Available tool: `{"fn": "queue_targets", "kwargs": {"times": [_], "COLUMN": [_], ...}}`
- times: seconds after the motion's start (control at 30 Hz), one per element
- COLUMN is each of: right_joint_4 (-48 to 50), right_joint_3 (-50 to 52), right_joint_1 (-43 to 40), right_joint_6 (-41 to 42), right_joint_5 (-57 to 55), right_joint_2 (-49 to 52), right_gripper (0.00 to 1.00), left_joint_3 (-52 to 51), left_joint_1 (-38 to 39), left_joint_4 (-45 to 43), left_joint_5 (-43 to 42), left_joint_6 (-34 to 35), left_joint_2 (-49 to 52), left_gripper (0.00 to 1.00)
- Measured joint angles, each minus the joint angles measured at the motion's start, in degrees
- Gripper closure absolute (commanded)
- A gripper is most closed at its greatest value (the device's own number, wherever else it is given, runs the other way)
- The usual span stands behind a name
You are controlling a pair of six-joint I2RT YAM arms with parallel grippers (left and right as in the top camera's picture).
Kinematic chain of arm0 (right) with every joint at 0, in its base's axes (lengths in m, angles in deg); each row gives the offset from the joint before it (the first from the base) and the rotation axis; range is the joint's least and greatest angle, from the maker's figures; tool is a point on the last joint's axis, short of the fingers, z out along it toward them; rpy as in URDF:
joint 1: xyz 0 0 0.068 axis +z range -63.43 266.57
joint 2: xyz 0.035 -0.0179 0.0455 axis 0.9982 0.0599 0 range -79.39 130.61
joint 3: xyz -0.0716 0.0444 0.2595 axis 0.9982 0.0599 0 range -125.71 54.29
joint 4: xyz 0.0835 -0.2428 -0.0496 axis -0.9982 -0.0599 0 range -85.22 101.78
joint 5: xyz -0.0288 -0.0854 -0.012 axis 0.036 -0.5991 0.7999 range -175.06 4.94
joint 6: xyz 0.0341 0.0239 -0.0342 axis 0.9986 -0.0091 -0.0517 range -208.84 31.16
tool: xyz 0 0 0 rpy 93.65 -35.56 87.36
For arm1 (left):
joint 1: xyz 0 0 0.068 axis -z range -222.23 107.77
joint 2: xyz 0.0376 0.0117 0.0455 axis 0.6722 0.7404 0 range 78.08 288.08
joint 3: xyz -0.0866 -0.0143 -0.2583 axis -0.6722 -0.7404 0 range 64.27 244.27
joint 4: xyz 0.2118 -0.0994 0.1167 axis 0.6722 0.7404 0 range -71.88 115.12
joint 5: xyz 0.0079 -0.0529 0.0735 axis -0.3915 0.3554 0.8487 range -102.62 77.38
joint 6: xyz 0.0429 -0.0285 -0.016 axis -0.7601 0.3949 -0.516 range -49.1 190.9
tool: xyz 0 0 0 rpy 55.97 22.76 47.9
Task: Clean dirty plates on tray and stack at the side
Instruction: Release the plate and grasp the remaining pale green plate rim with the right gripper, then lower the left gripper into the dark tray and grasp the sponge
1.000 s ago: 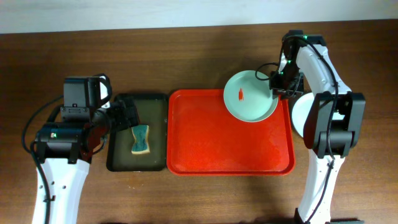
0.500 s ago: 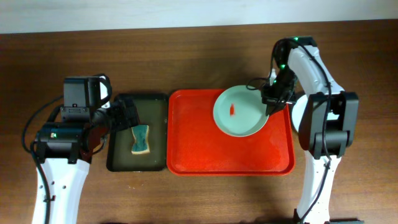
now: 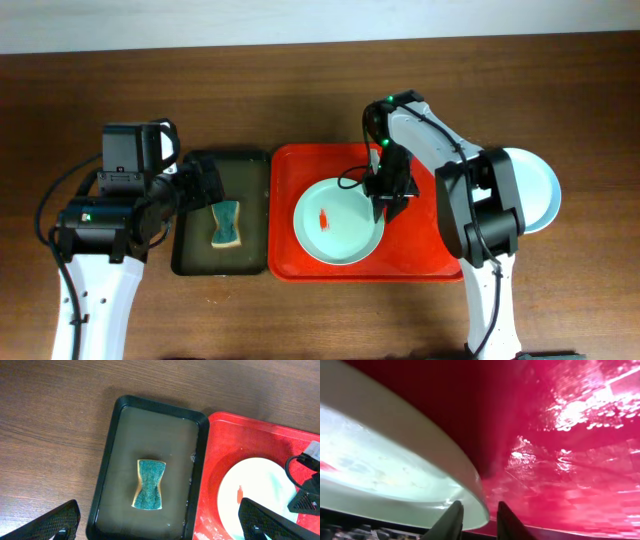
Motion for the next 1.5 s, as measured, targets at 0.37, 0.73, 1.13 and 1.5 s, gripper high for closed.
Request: {"fn": "queue_targets", "kwargs": {"times": [0.37,0.73,1.13,1.5], "right_joint_4": [3.0,2.2,-3.7,-1.5], "right_joint_3": [0.0,0.0,-11.4,-8.3], "right_joint_1": [-0.2,-4.0,-7.1,-0.2], "right_joint_6": [1.4,4.3,-0.9,4.6], "right_joint_5": [0.3,1.0,-0.5,-14.8], "right_joint_2": [0.0,0.0,-17.6,-33.6], "right_gripper": [0.96,0.7,0.68,0.65], "left_joint_3": [0.0,0.0,0.0,0.0], "left_joint_1": [0.0,0.0,0.0,0.0], "left_joint_4": [0.0,0.0,0.0,9.4], "left_joint_5": [0.0,0.0,0.0,-4.2], "left_joint_6": [0.0,0.0,0.0,-0.4], "left_joint_2": [0.0,0.0,0.0,1.3], "left_gripper": [0.01,0.01,0.01,0.03]}}
